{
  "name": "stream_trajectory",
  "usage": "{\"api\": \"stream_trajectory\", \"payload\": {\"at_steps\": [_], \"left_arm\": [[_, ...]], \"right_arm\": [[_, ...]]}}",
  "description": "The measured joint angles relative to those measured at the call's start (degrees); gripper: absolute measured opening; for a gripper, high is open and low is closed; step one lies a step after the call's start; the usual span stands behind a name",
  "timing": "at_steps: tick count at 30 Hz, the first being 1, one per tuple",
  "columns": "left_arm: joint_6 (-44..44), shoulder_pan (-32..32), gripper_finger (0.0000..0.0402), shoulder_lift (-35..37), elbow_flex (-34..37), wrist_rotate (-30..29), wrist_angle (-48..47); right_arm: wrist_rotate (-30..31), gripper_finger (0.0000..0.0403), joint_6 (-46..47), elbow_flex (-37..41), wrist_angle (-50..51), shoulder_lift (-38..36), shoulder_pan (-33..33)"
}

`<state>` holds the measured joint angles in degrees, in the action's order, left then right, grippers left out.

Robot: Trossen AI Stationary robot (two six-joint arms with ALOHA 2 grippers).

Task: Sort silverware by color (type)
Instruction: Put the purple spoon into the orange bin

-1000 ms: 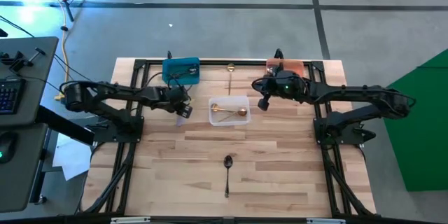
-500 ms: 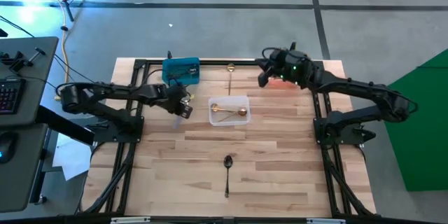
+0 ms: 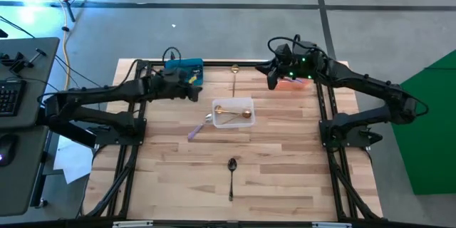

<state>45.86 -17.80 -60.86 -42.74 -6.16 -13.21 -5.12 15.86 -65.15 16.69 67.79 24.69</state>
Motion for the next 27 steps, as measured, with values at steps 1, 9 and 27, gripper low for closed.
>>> {"api": "stream_trajectory", "payload": {"at_steps": [1,9,27], "left_arm": [[-0.23,0.75,0.0006,-0.18,-0.31,0.95,-0.65],[-0.50,10.45,0.0094,-6.26,-0.46,3.83,-9.90],[0.62,15.95,0.0158,-27.45,-0.46,-3.54,-5.39]], "right_arm": [[0.02,0.0067,0.19,-0.03,0.33,-0.06,0.00],[-0.37,0.0144,0.38,-0.12,1.39,-0.42,-0.09],[3.39,0.0153,-1.75,-0.12,1.53,-0.61,0.07]]}}
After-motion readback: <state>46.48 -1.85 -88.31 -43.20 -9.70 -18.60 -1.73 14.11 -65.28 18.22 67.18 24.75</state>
